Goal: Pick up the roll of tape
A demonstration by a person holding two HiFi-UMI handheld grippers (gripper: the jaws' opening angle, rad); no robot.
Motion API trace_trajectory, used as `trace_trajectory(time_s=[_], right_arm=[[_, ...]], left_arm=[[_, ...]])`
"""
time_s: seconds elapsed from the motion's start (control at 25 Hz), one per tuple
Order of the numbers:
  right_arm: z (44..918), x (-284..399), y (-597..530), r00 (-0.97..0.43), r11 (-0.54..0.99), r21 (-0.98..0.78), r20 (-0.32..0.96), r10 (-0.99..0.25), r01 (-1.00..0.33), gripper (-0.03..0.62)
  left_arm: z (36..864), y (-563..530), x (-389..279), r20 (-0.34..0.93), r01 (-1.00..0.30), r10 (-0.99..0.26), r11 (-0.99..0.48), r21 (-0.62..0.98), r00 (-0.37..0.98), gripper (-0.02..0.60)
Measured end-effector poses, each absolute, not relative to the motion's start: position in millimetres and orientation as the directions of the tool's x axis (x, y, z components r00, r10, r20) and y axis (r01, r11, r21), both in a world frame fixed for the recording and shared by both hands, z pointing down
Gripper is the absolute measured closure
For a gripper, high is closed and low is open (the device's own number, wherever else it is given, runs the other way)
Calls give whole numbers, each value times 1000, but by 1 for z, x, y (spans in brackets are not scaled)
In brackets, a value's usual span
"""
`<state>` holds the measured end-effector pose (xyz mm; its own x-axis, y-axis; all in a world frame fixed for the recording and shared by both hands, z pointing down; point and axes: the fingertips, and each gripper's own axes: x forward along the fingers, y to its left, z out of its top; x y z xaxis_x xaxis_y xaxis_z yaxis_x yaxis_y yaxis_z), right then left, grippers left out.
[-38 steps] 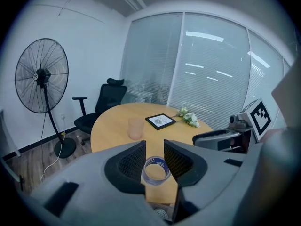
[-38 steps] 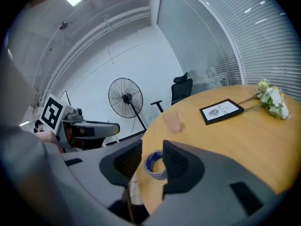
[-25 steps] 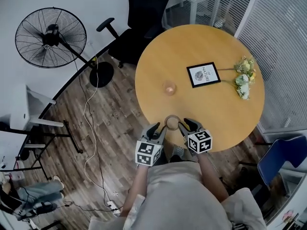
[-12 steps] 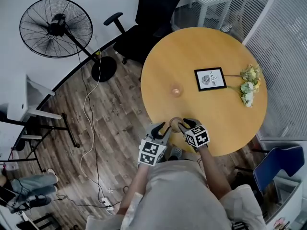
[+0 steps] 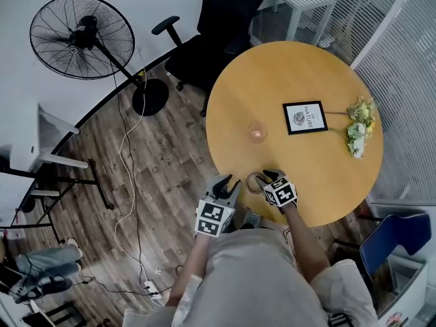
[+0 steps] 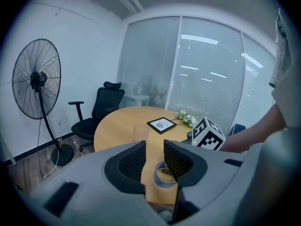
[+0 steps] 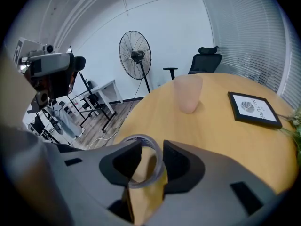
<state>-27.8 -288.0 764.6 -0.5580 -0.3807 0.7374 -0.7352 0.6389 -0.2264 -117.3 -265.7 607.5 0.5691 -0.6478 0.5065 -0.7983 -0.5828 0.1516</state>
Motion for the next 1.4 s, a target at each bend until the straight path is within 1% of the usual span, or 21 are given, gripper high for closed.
trace_trajectory(time_s=[0.16,0.36,0.8,1.04,1.24,1.4], right_arm=[[776,-30,-289,-542,648,-218,762,-354,-730,456],[788,-33,-291,-522,674,-200,792,-316,-711,456],[804,-29,-297,-485,692,-178,829,-277,-700,461],[804,-28,-296,-477,688,-177,836,-272,-704,478],[806,-29,-295,-479,678,-188,835,-271,-711,522],[804,-29,-294,-473,680,-177,837,-277,-711,524]], left_arm=[[610,-272,-125,508,-800,-648,-580,152,567,476],[612,-281,-136,521,-807,-660,-582,101,542,476],[619,-285,-146,533,-810,-655,-576,105,535,476],[617,-282,-152,530,-816,-661,-568,109,531,476],[616,-281,-151,529,-817,-663,-566,108,530,476],[614,-278,-152,525,-819,-668,-564,106,528,476]])
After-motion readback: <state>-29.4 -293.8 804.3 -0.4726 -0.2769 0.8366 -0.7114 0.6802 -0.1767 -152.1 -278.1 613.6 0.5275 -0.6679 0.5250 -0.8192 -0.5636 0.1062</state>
